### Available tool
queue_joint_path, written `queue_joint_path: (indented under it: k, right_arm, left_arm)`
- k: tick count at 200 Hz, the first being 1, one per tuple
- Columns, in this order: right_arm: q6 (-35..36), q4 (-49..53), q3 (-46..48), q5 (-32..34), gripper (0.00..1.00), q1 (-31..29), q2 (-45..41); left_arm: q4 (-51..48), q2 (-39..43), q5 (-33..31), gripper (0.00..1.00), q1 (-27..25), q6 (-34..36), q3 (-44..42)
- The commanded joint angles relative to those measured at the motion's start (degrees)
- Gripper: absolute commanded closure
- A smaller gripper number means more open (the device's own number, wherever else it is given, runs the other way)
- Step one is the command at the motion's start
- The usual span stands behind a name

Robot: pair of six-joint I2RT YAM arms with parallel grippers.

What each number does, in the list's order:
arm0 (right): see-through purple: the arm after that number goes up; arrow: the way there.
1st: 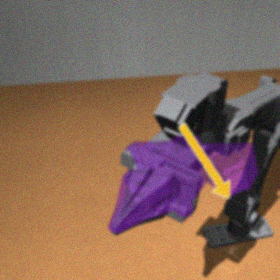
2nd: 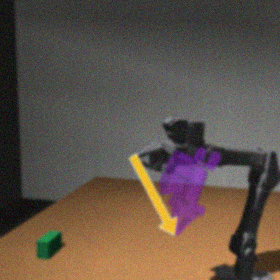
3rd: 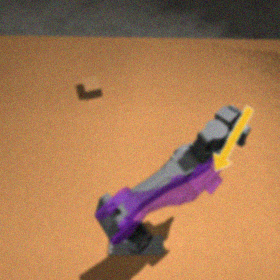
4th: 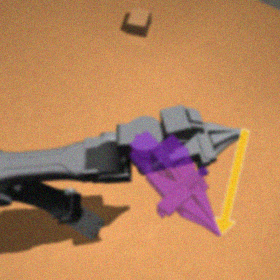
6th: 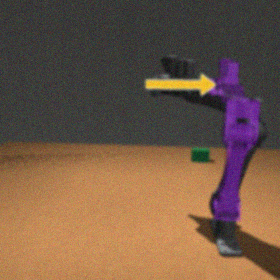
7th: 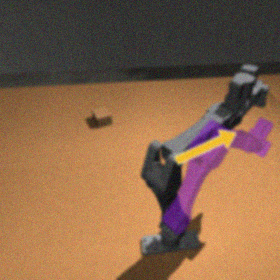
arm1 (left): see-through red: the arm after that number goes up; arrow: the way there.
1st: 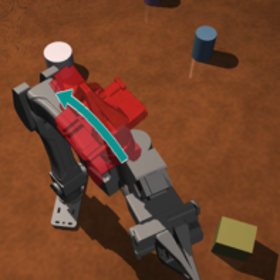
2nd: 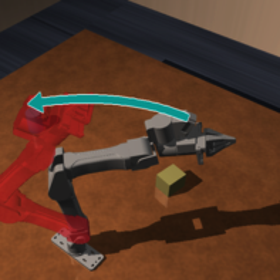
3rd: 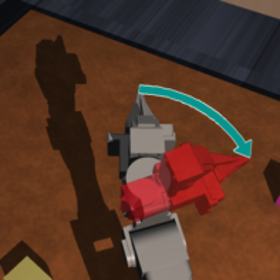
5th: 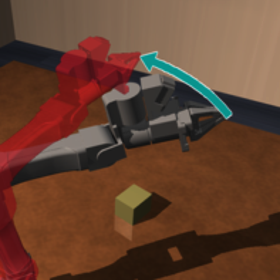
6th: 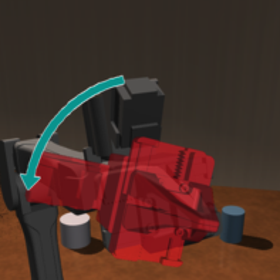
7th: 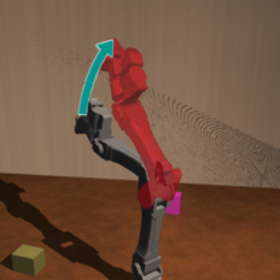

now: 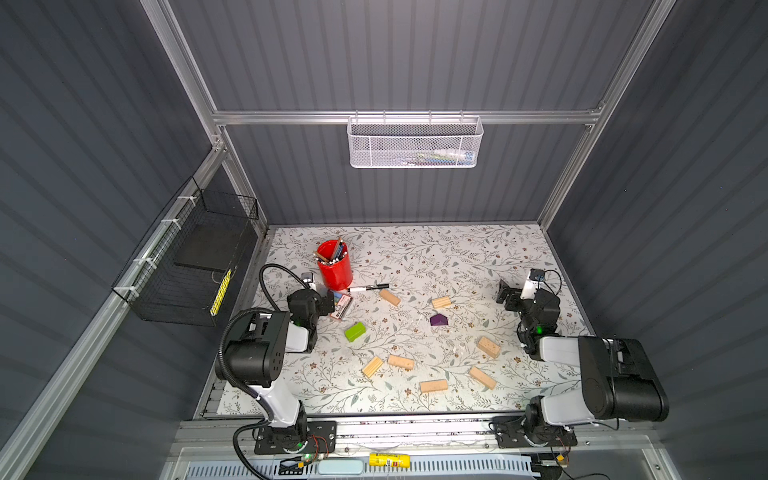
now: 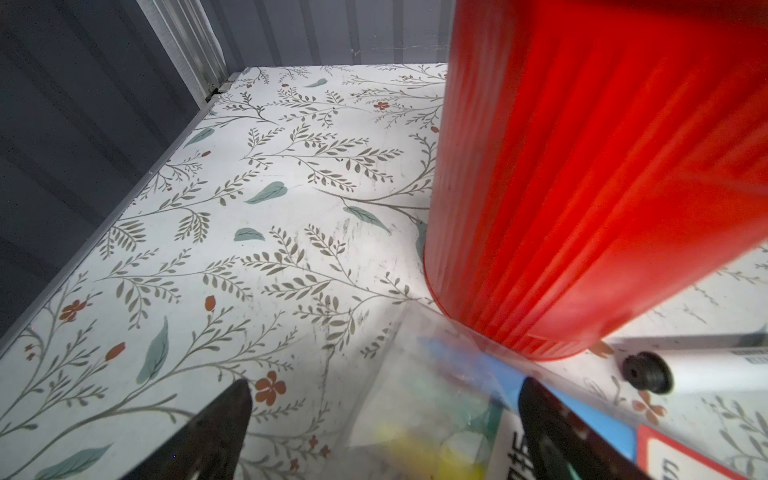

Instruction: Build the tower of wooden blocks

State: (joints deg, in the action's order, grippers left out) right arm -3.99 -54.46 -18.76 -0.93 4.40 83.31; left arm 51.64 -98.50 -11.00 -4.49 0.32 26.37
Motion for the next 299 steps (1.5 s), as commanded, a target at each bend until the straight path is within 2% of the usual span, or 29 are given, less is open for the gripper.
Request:
queue_joint_path:
  k: [1,101,130,155,189,236,259,277,299]
  right_arm:
    - [0.56,-1.19,0.06,-0.14,0.01,-0.20,0.14]
    - [0.90,-1.81,0.48,-1.35,0.01,-0.20,0.02]
    - [1.20,-4.33,2.61,-0.91,0.01,-0.63,-2.04]
    - [1.43,-2.41,3.38,0.29,0.01,-1.15,-5.77]
    - [-1.52,11.04,0.25,2.63,0.01,-1.15,-12.78]
    - [-9.98,33.45,-5.73,3.65,0.01,-1.09,-23.32]
    - [-21.24,47.72,-10.17,7.47,0.01,-0.89,-25.70]
    - [-23.16,53.28,-11.53,3.28,0.01,-0.76,-26.93]
    - [-26.67,54.07,-10.16,-1.33,0.01,-0.71,-28.15]
  left_arm:
    - [-0.05,0.15,0.64,0.00,0.28,0.84,0.84]
    - [1.18,0.79,1.58,0.00,0.27,1.47,0.04]
    - [2.35,5.16,2.74,0.00,0.27,1.63,-2.85]
    - [0.96,10.09,2.36,0.00,0.25,0.69,-4.74]
    - [-6.54,16.70,4.09,0.00,0.27,-1.04,-4.19]
    - [-25.42,25.65,5.81,0.00,0.27,-6.65,2.44]
    - [-34.33,29.83,1.68,0.00,0.27,-15.60,5.77]
    - [-41.72,31.30,-2.29,0.00,0.27,-22.79,9.02]
    - [-44.71,31.55,-0.68,0.00,0.27,-28.48,9.93]
